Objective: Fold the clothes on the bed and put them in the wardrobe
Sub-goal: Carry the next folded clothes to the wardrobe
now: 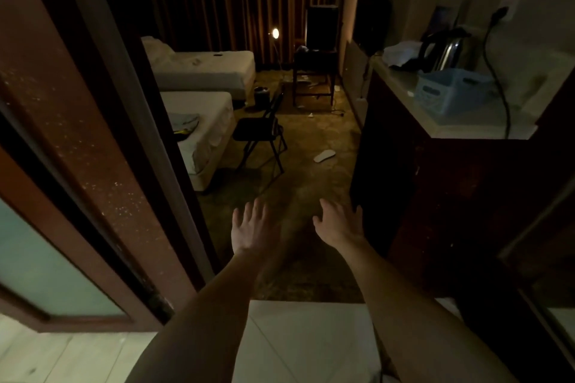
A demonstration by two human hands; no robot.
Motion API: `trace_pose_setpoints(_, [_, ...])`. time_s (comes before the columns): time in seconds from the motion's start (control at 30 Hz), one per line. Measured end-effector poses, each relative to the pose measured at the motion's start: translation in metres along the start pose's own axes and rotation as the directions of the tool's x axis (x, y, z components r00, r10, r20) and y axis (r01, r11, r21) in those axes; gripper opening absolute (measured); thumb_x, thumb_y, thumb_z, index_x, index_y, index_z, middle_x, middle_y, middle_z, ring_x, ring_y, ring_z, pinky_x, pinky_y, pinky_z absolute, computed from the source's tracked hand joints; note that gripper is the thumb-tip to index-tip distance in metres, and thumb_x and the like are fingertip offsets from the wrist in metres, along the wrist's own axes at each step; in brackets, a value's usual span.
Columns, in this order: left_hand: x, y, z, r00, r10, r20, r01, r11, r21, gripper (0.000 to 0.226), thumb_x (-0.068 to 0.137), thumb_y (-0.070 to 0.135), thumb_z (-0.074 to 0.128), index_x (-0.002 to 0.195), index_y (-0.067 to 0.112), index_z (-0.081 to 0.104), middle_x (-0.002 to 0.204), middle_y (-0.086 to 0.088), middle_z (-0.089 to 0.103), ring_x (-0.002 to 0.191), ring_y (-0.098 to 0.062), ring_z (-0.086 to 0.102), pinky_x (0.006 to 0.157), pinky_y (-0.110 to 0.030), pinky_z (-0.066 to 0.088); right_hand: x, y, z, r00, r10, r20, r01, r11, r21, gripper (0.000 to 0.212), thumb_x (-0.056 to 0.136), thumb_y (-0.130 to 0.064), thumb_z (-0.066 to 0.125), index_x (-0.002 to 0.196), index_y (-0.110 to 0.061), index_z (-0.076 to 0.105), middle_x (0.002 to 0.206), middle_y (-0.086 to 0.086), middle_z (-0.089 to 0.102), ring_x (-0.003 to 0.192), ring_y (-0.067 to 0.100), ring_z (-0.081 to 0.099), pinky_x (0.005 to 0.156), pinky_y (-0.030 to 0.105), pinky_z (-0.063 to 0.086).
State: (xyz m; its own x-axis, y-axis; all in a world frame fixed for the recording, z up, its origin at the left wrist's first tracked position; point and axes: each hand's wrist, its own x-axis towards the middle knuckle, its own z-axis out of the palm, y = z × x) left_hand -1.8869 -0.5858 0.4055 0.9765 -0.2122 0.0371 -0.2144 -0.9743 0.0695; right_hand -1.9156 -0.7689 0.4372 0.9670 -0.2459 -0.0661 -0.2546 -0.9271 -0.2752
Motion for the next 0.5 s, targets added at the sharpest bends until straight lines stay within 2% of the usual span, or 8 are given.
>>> trace_pose_setpoints(0.13, [0.067, -0.021, 0.007, 1.000, 0.001, 0.027, -0.001, 1.000, 0.004, 0.069, 0.098, 0.058, 0.024, 0.155, 0.025, 0.005, 0.163, -0.002, 0.001, 0.150, -0.023, 0.000, 0.121, -0.047, 0.002, 0.067, -0.024, 0.002, 1.000, 0.009, 0.003, -0.009, 0.999, -0.034, 0.050, 0.096, -0.045, 0.045, 0.143, -0.029, 0.039, 0.143, -0.001, 0.050, 0.137, 0.024, 0.040, 0.114, 0.052, 0.017])
trace_pose_setpoints(0.23, [0.117, -0.037, 0.008, 1.000, 0.009, 0.015, -0.009, 1.000, 0.020, 0.067, 0.098, 0.057, 0.022, 0.155, 0.024, 0.007, 0.163, -0.003, 0.003, 0.150, -0.023, 0.003, 0.121, -0.048, 0.005, 0.114, -0.047, -0.004, 1.000, -0.009, -0.024, 0.007, 0.998, -0.065, 0.046, 0.096, -0.046, 0.046, 0.139, -0.029, 0.044, 0.136, -0.001, 0.056, 0.131, 0.024, 0.046, 0.113, 0.051, 0.022])
trace_pose_setpoints(0.37, [0.173, -0.053, 0.007, 0.999, 0.017, 0.037, -0.018, 1.000, 0.019, 0.072, 0.096, 0.059, 0.028, 0.155, 0.024, 0.006, 0.163, -0.003, 0.002, 0.150, -0.025, 0.003, 0.120, -0.048, 0.003, 0.169, -0.063, 0.001, 0.999, -0.035, -0.025, 0.032, 0.994, -0.107, 0.046, 0.095, -0.047, 0.047, 0.137, -0.028, 0.046, 0.131, 0.001, 0.059, 0.128, 0.026, 0.049, 0.112, 0.052, 0.028])
trace_pose_setpoints(0.5, [0.223, -0.061, 0.012, 0.997, -0.009, 0.077, 0.007, 1.000, 0.025, 0.070, 0.096, 0.059, 0.024, 0.155, 0.024, 0.005, 0.163, -0.003, 0.001, 0.150, -0.024, 0.001, 0.121, -0.049, 0.002, 0.225, -0.069, 0.013, 0.999, -0.041, 0.012, 0.042, 0.994, -0.096, 0.048, 0.093, -0.049, 0.049, 0.136, -0.031, 0.048, 0.133, -0.001, 0.058, 0.127, 0.025, 0.050, 0.111, 0.052, 0.031])
